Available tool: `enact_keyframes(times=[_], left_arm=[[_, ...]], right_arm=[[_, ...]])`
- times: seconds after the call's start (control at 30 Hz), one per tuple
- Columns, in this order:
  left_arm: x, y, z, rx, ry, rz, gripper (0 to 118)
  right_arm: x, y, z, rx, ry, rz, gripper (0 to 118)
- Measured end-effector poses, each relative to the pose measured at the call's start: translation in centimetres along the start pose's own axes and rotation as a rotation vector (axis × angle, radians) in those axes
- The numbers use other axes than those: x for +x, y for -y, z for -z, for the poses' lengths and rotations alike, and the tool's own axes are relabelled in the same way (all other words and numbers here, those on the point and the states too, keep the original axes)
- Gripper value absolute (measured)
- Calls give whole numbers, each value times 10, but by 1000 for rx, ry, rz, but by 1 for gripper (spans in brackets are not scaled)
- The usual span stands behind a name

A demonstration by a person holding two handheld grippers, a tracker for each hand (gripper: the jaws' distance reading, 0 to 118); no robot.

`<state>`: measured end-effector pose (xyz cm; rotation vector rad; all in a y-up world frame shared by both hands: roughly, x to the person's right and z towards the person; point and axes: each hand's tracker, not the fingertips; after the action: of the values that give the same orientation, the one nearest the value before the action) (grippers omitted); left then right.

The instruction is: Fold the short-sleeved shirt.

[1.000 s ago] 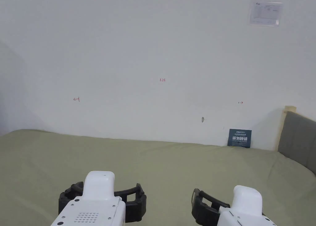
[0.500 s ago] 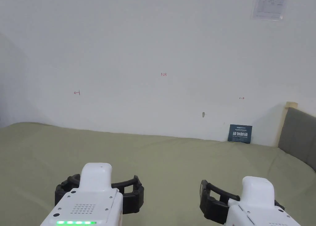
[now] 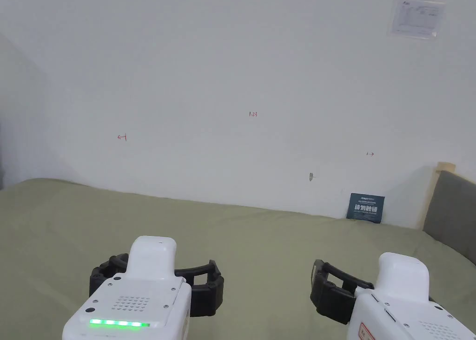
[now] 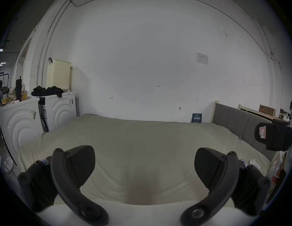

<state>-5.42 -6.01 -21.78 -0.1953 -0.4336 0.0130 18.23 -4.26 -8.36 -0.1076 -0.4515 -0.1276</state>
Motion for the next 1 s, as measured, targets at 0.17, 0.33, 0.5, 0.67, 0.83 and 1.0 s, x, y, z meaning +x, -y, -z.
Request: enact_keyframes(times=[0.17, 0.33, 0.5, 0.67, 0.83, 1.0], left_arm=[[-2, -4, -2, 8, -3, 5, 118], [-4, -5, -3, 8, -11, 10, 118], [-6, -5, -2, 1, -20, 4, 118], [-10, -6, -2, -12, -4, -20, 118], [-10, -7, -3, -8, -11, -6, 118], [-10, -9, -4, -5, -14, 1, 118]], right_arm=[[-6, 0, 4, -28, 37, -15, 106], [-7, -2, 3, -31, 31, -16, 106], [-8, -1, 5, -40, 40, -20, 106], [-10, -2, 5, -47, 30, -10, 106], [-12, -3, 5, -44, 32, -21, 106], [-12, -2, 6, -50, 37, -33, 106]])
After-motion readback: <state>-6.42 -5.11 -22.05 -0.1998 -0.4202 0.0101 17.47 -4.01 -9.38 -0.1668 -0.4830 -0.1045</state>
